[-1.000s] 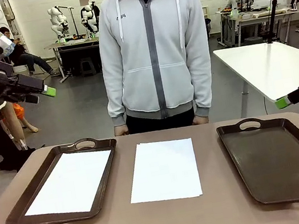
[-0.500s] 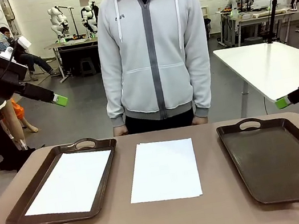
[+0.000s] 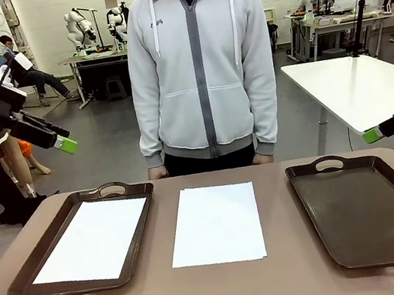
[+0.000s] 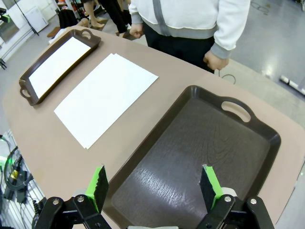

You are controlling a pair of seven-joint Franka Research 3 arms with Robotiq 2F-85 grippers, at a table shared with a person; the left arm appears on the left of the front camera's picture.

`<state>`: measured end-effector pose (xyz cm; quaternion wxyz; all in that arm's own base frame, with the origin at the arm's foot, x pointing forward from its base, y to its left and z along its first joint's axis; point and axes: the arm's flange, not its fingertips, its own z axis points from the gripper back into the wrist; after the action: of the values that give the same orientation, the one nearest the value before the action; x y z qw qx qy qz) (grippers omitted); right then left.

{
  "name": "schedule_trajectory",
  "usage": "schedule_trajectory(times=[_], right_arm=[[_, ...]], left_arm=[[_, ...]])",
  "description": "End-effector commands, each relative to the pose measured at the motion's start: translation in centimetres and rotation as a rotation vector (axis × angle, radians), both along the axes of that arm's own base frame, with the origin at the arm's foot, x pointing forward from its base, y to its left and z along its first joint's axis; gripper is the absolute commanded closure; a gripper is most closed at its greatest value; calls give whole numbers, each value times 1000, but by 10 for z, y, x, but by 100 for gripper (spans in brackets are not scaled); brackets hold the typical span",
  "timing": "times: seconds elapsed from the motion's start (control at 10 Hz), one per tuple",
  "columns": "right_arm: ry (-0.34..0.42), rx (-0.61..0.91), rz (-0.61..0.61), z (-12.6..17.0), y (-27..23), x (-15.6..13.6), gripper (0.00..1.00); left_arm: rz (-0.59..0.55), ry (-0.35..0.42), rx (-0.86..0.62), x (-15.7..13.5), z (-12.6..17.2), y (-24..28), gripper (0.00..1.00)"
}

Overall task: Sort the A4 documents.
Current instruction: Receive the A4 Paper.

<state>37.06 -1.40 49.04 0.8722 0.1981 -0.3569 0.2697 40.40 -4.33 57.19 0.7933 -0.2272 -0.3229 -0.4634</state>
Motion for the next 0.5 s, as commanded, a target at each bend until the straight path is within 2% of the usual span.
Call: schedule_trajectory(times=[0.0,0.4], right_arm=[[1,22,12,-2,1,1,0],[1,22,12,-2,1,1,0]], left_arm=[[-19,2,27,3,-3,-1,0],[-10,24,-1,7,-6,-12,0]])
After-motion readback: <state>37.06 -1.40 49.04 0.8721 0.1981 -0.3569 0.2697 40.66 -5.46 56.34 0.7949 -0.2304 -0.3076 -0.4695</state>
